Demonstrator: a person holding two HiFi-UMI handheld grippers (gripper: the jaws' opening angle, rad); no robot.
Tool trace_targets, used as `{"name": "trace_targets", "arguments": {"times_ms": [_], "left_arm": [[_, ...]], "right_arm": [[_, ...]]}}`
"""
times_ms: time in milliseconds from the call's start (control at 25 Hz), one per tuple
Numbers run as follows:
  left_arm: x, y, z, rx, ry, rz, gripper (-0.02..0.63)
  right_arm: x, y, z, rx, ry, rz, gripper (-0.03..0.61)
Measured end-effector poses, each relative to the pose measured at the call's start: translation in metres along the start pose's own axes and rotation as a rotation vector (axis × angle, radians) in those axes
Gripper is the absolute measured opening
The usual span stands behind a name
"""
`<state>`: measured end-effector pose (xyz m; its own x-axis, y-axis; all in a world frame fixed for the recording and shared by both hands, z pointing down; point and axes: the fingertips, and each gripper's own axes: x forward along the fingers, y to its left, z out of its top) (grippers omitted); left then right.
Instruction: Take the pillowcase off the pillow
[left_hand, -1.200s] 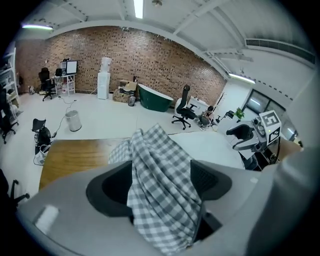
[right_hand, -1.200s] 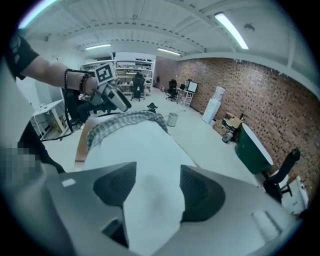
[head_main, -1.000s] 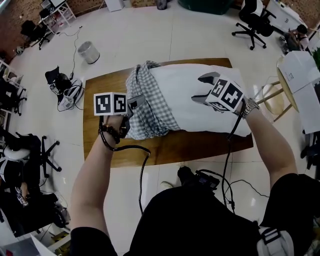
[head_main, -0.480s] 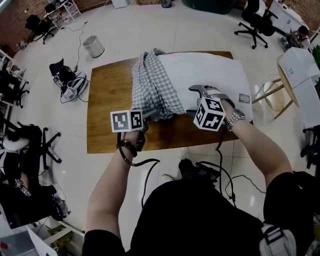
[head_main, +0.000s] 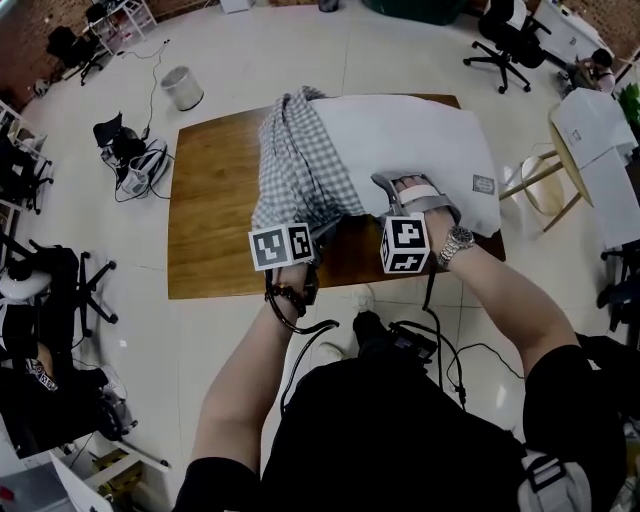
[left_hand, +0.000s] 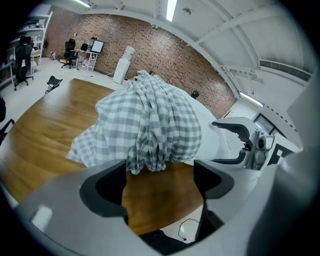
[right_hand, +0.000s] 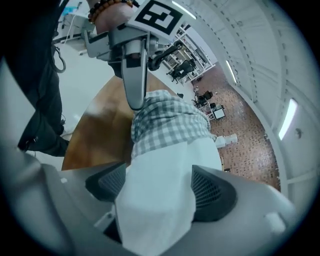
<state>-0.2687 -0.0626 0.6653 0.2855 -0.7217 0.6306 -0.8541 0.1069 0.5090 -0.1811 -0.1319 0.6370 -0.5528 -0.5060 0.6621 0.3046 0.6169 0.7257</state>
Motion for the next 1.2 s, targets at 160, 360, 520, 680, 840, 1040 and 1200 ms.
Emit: {"name": "trace_targets", "arguments": {"times_ms": [160, 360, 520, 680, 840, 1040, 1200], "left_arm": [[0.013, 0.013, -0.004, -0.056, -0.009, 0.051, 0.411], [0.031, 0.031, -0.001, -0.121, -0.031, 0.103, 0.407], [0.044, 0.044, -0.002, -0.130, -0.023, 0.141, 0.351], [0.048, 0.063, -0.004, -0.058, 0.022, 0.171, 0.191], [0.035, 0.066, 0.001, -0.023, 0.017, 0.176, 0.065], [-0.014, 0.135, -0.004, -0.155, -0.026, 0.325, 0.003], [-0.036, 0.125, 0.005, -0.152, -0.102, 0.289, 0.003]], "right_arm": [[0.014, -0.003, -0.008, -0.054, 0.059, -0.067, 0.408], [0.033, -0.004, -0.018, -0.108, 0.116, -0.098, 0.408], [0.047, -0.004, -0.026, -0.137, 0.153, -0.112, 0.392], [0.043, -0.019, -0.029, -0.126, 0.142, -0.168, 0.164], [0.024, -0.042, -0.042, -0.062, 0.103, -0.203, 0.052], [0.004, -0.062, -0.071, 0.042, 0.136, -0.204, 0.030], [-0.007, -0.057, -0.081, 0.082, 0.148, -0.173, 0.028]]}}
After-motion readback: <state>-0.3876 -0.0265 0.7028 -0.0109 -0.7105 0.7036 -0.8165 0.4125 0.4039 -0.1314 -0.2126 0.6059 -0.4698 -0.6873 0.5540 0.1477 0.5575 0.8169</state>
